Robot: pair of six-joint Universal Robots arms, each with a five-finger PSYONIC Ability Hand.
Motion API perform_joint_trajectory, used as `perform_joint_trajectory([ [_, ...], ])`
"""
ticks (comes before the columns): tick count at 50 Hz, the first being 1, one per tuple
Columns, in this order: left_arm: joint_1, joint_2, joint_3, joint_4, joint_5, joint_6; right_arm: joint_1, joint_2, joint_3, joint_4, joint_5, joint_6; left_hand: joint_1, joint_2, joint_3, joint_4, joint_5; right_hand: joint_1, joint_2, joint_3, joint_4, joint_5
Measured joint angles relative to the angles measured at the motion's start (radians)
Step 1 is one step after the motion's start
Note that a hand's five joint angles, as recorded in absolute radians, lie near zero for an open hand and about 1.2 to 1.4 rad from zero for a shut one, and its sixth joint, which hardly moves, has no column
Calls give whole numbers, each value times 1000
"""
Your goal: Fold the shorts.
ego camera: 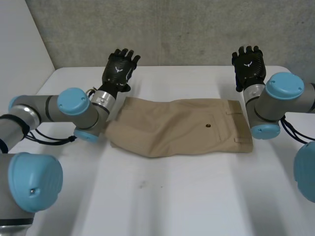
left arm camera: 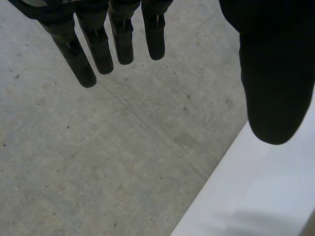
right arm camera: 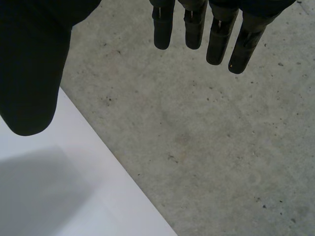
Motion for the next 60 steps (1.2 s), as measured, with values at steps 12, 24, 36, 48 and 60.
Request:
perform_joint_trajectory([
  [12, -1, 344, -382, -10, -61, -22, -3, -380, 346, 139, -6, 28, -3, -2, -2, -5, -8, 0, 1, 2, 0, 0],
  [24, -5, 669, -764, -100, -111, -160, -7, -633, 674, 327, -15, 99, -10, -26, -17, -30, -42, 218, 279, 283, 265, 246],
  [36, -17, 858, -1077, -174, -111, -255, -50, -640, 838, 394, -122, 240, -24, -41, -35, -44, -60, 283, 357, 361, 340, 323],
  [48, -17, 901, -1205, -168, -112, -252, -70, -493, 839, 254, -150, 226, -56, -79, -64, -79, -95, 347, 437, 435, 413, 394],
  [60, -17, 904, -1214, -168, -113, -253, -136, -469, 815, 151, -102, 204, -56, -79, -64, -80, -95, 718, 958, 938, 954, 861],
])
